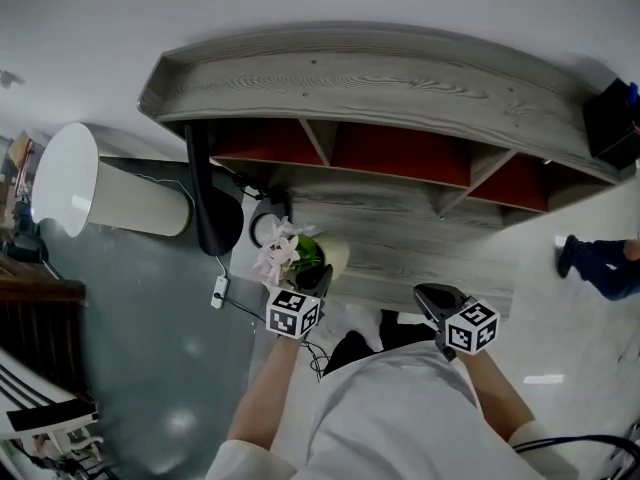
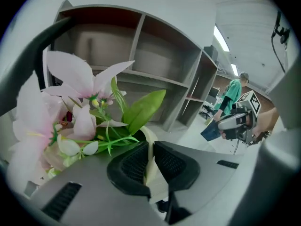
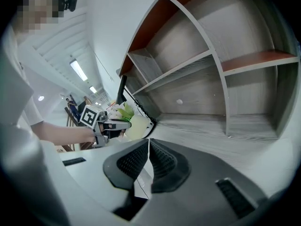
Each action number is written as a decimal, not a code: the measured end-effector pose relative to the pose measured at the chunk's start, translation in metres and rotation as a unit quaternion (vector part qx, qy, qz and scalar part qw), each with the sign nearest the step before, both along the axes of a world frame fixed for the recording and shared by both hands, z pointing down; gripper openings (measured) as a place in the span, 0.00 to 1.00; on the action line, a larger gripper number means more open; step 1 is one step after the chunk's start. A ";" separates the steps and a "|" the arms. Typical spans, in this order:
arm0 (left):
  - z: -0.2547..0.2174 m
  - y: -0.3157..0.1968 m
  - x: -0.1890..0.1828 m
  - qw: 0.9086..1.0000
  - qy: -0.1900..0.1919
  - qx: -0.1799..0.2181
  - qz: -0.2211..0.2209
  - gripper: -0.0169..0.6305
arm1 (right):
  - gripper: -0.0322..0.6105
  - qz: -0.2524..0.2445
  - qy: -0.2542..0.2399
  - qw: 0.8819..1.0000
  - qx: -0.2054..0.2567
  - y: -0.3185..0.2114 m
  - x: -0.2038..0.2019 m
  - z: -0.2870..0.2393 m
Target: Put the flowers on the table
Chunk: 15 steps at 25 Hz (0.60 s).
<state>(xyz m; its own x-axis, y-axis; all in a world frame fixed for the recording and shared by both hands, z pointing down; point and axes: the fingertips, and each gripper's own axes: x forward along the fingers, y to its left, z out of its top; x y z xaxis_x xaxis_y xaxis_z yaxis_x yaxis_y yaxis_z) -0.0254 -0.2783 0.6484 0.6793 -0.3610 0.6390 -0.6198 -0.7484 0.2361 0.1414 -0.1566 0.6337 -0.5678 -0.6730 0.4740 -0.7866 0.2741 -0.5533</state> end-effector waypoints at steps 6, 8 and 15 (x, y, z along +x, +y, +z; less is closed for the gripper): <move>0.033 -0.029 0.030 0.998 -0.044 0.009 0.044 0.11 | 0.08 0.002 -0.001 1.000 -0.006 -0.016 0.010 0.008; 0.044 -0.036 0.036 0.996 -0.064 0.014 0.062 0.11 | 0.08 0.005 -0.004 1.000 -0.008 -0.019 0.012 0.010; 0.078 -0.069 0.054 0.983 -0.127 0.050 0.124 0.11 | 0.08 -0.004 -0.004 1.000 -0.025 -0.026 0.013 0.023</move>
<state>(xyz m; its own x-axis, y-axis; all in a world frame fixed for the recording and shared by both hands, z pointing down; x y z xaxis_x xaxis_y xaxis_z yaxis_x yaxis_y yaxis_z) 0.0285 -0.3474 0.7265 0.5782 -0.2728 0.7690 -0.4442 -0.8958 0.0162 0.1543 -0.1828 0.6570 -0.5772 -0.6445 0.5016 -0.7798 0.2525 -0.5728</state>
